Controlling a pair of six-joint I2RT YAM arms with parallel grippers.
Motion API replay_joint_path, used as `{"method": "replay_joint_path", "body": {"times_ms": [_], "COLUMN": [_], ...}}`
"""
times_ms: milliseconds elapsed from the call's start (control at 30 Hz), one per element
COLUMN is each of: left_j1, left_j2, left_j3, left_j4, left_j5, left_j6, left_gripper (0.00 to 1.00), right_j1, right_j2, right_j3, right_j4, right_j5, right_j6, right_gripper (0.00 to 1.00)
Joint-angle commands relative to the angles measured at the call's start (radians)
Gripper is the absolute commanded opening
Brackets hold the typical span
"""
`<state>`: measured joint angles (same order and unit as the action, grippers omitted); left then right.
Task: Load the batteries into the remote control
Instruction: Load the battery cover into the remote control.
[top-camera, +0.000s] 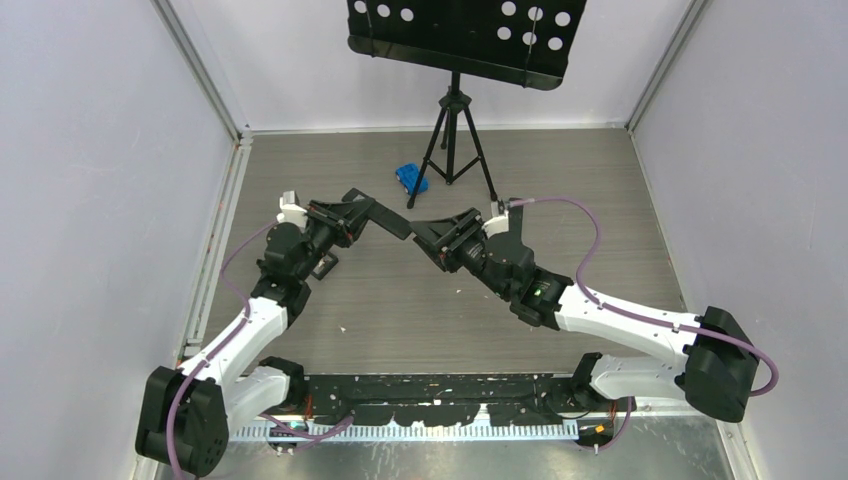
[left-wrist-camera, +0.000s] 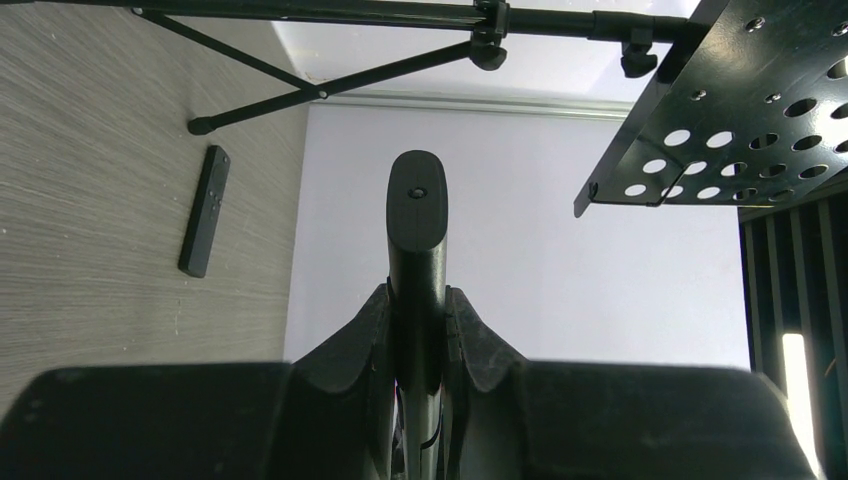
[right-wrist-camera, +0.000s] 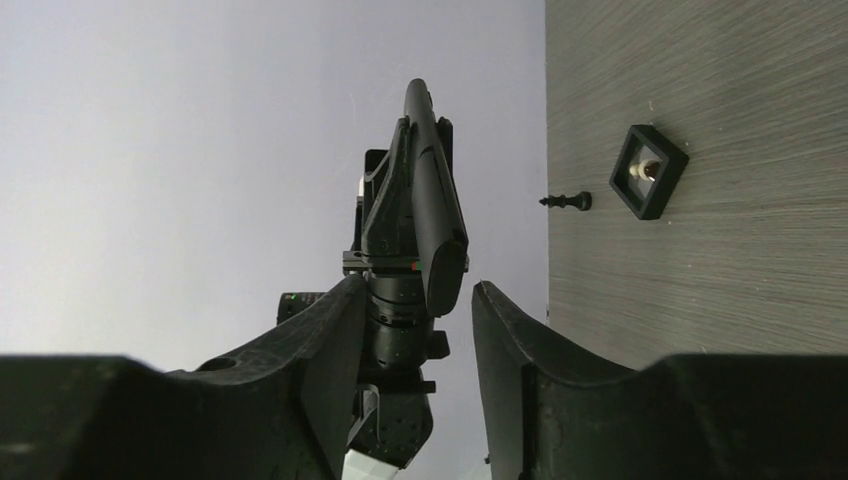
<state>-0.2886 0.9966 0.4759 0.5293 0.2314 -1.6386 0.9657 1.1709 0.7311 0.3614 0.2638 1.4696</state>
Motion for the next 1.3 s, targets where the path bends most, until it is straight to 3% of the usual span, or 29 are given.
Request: {"method": "replay_joint_path", "body": {"times_ms": [0, 267, 500, 800, 1133, 1267], "left_j1": [-0.004, -0.004, -0.004, -0.004, -0.011, -0.012], "left_j2": [-0.013, -0.015, -0.027, -0.041, -0.037, -0.056], "left_j3": [0.049, 0.052, 0.054, 0.055, 0.036, -0.019], "left_j4": [0.012, 0.014, 0.060, 0.187, 0.262, 0.260], "left_j5": [-0.003, 0.040, 0.092, 0.183, 0.317, 0.334], "left_j6": [0.024, 0.034, 0.034, 0.038, 0.093, 0.110], "left_gripper": [0.00, 0.00, 0.00, 0.00, 0.00, 0.00], "right_j1": [-0.003, -0.010, -0.017, -0.028, -0.034, -0.050], "right_j2": [-0.016, 0.056, 0.116, 0.151, 0.231, 0.307], "right_j3": [0.049, 0.087, 0.100, 0.056, 0.107, 0.167], "right_j4": [-0.028, 0.001, 0.042, 0.158, 0.237, 0.312], "right_j5": [0.001, -0.065, -0.093, -0.102, -0.153, -0.264], "right_j6": [-0.023, -0.055, -0.042, -0.014, -0.114, -0.169], "right_gripper": [0.51, 0.52, 0.41, 0.19, 0.16, 0.16]}}
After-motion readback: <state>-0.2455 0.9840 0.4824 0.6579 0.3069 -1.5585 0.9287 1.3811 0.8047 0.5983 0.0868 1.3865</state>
